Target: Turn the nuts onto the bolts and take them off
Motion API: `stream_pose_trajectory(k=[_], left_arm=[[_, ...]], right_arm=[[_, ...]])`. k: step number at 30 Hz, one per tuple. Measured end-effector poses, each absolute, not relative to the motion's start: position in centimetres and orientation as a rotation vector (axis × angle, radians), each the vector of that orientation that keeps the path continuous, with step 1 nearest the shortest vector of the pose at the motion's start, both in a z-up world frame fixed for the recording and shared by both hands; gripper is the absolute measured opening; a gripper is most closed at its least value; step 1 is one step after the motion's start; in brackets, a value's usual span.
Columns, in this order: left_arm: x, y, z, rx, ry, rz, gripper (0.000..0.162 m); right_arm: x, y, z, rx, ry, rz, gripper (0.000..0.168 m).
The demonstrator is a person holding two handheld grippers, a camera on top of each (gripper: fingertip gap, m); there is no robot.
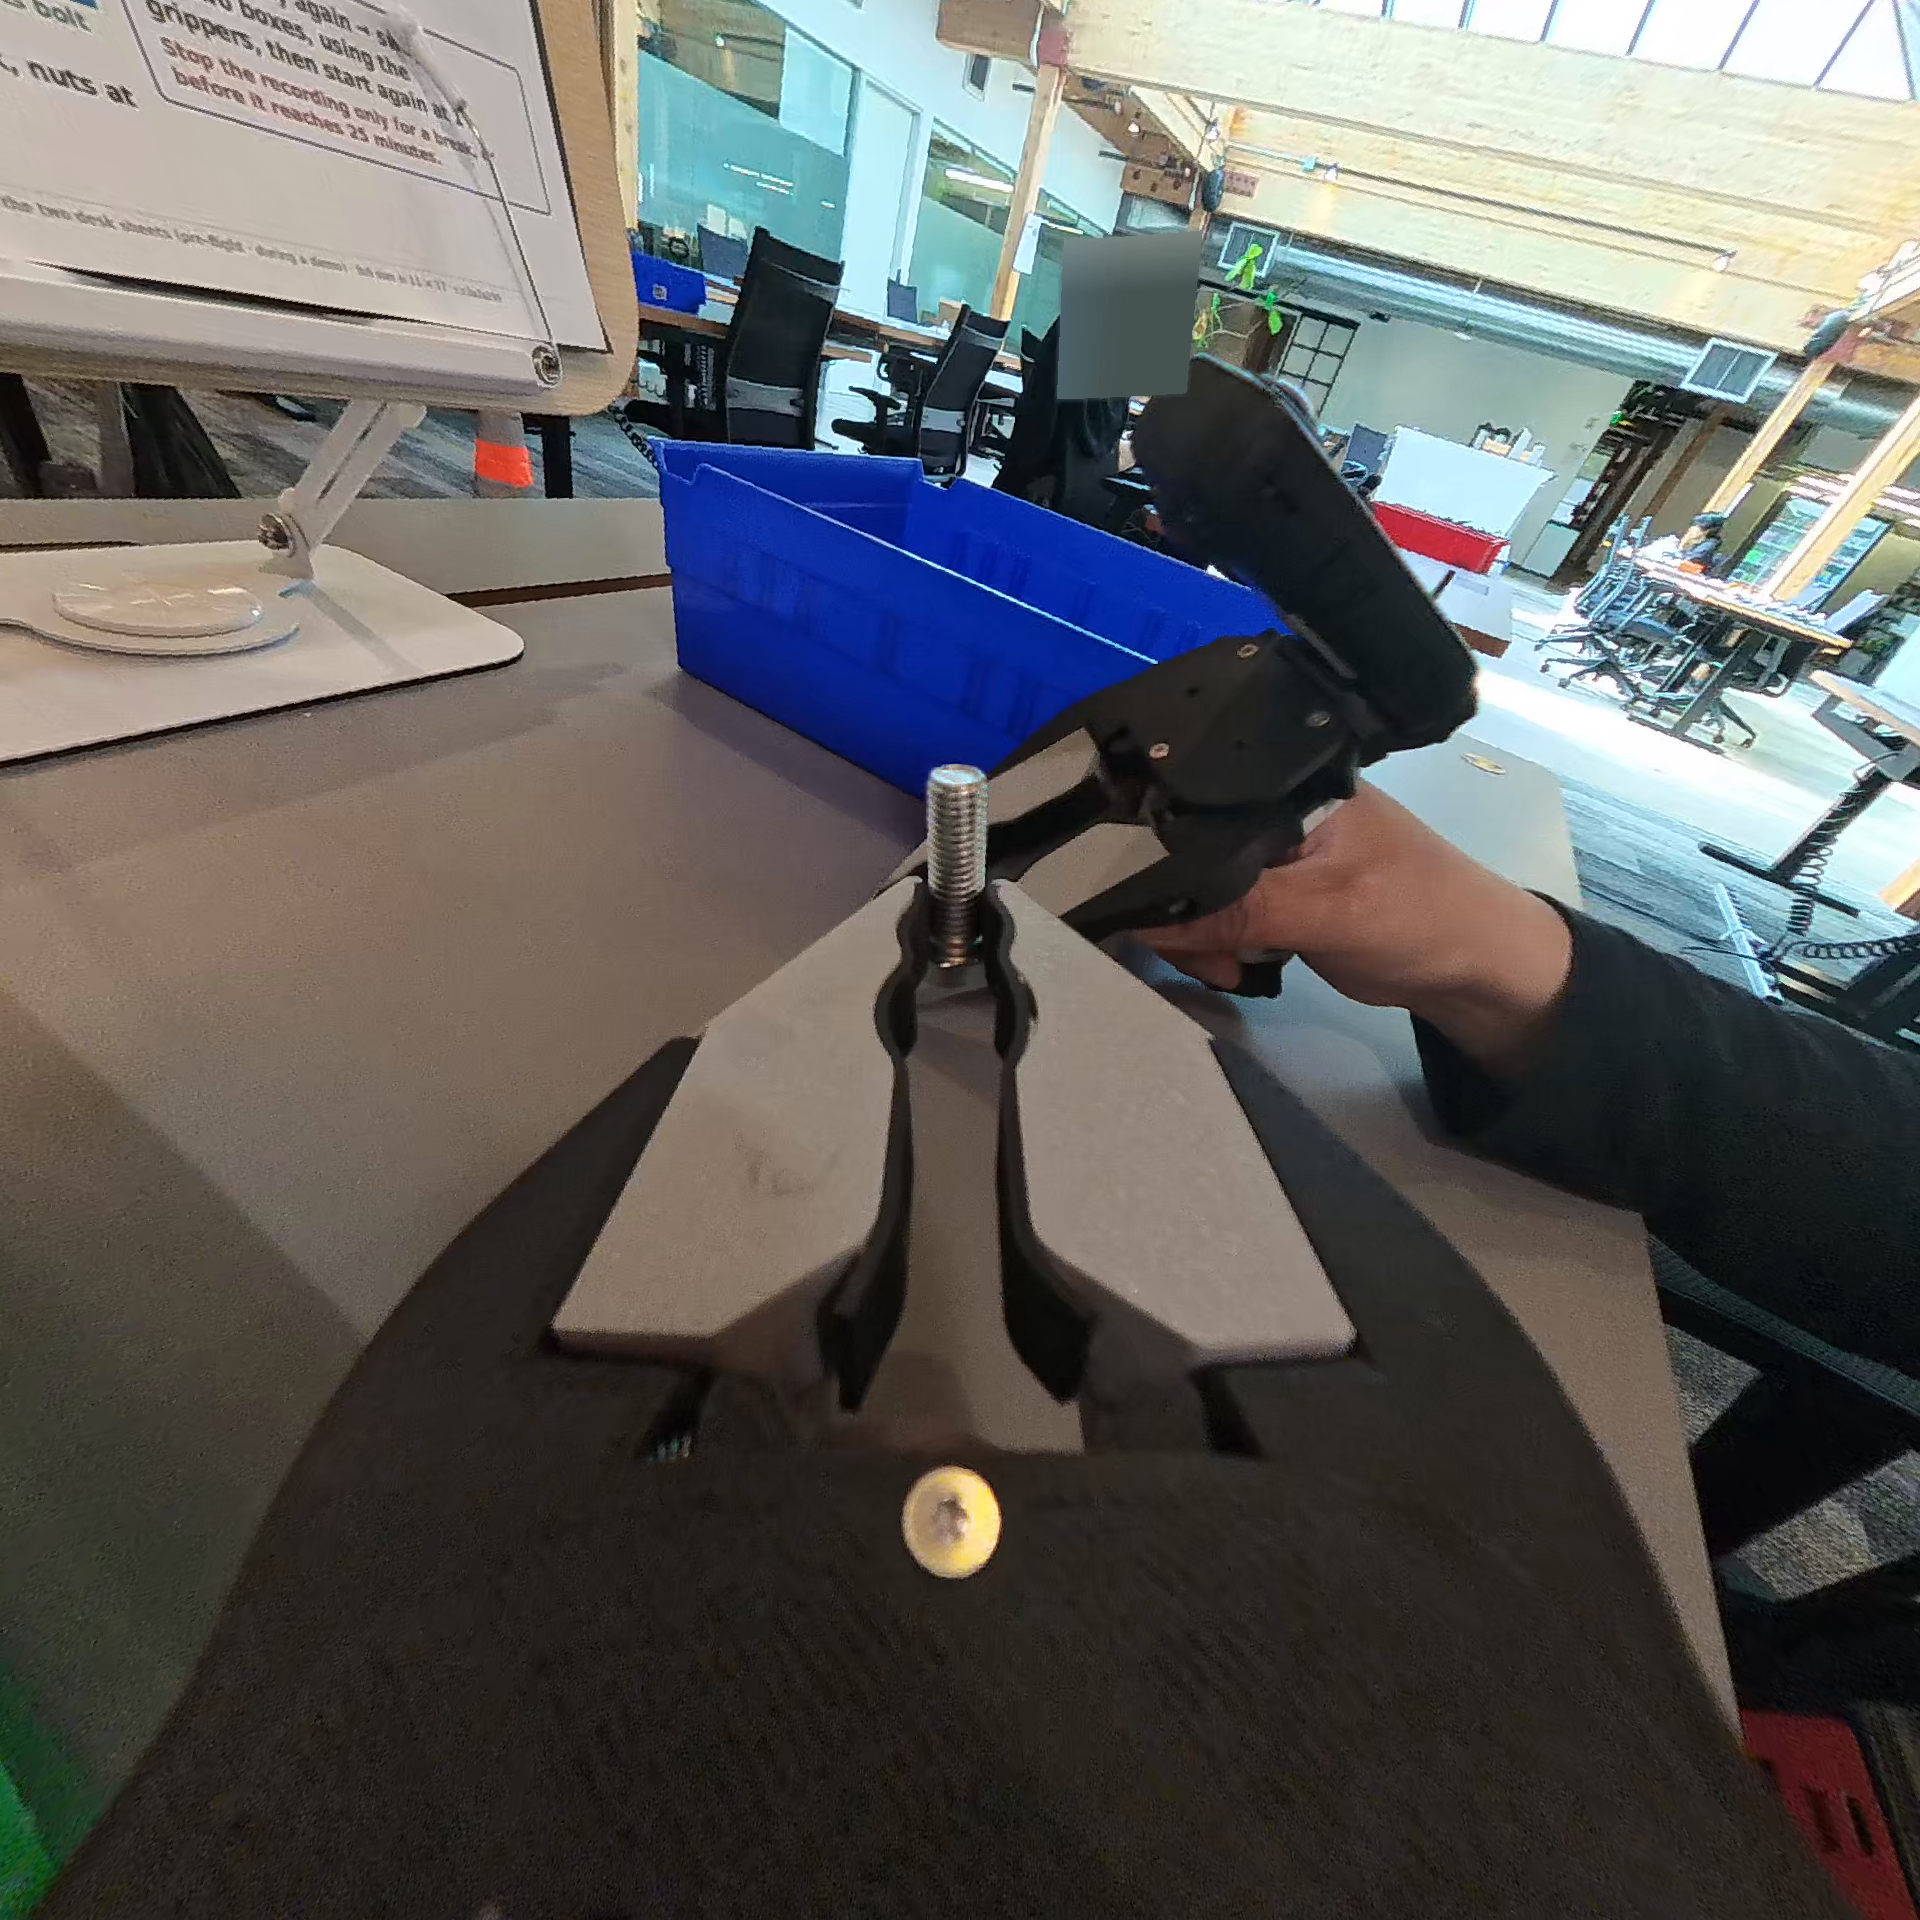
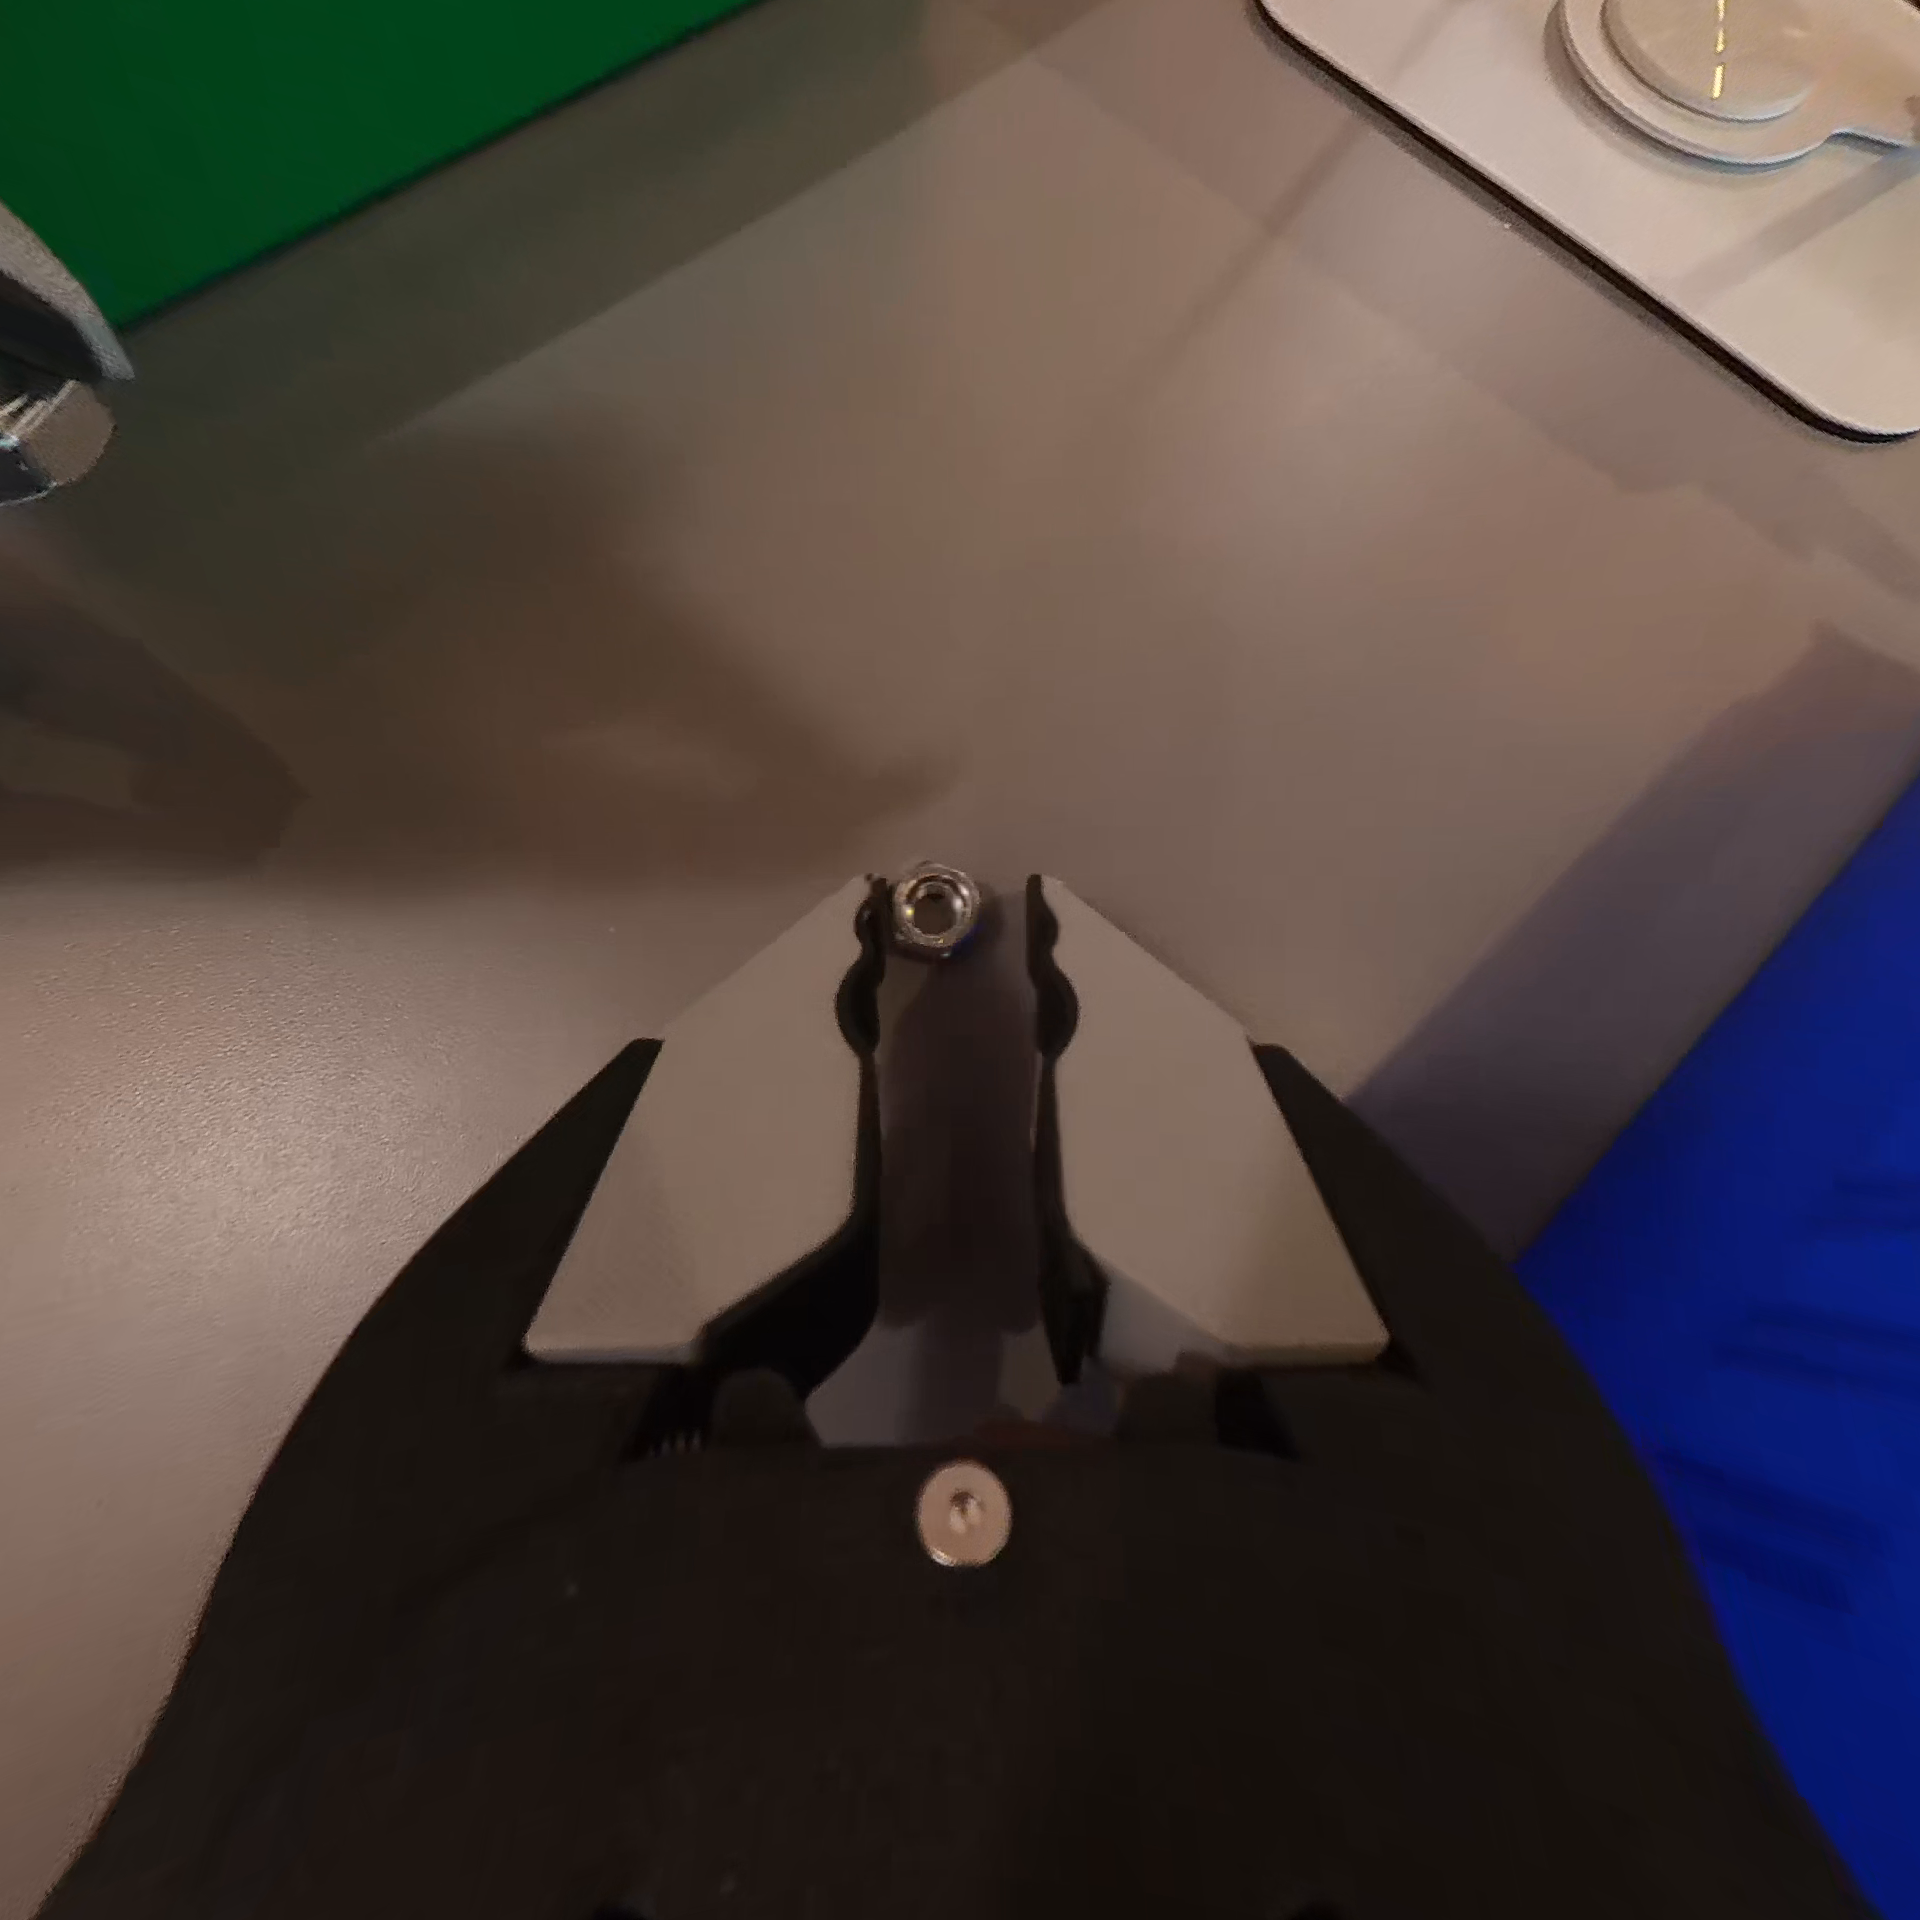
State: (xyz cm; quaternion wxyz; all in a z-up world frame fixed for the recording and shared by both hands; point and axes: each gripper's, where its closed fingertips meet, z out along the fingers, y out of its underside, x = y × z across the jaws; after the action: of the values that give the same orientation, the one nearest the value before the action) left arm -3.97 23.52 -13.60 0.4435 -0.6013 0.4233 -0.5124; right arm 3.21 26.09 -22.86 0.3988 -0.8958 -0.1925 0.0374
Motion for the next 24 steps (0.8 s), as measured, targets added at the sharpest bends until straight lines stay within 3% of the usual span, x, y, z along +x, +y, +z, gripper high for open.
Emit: stream_pose_trajectory(k=[2, 8, 24], left_arm=[[-3.9, 23.1, -13.5, -1.479, 1.07, -1.292, 0.006], [-3.8, 22.1, -13.6, -1.46, 1.128, -1.331, 0.006], [-0.2, 21.0, -13.3, -1.349, 1.295, -1.498, 0.006]], right_arm=[[3.0, 26.0, -23.1, -2.271, -0.5, 0.103, 0.015], [2.3, 25.8, -22.4, -2.255, -0.509, 0.16, 0.014], [1.9, 23.4, -12.2, -1.995, -0.458, 0.488, 0.014]])
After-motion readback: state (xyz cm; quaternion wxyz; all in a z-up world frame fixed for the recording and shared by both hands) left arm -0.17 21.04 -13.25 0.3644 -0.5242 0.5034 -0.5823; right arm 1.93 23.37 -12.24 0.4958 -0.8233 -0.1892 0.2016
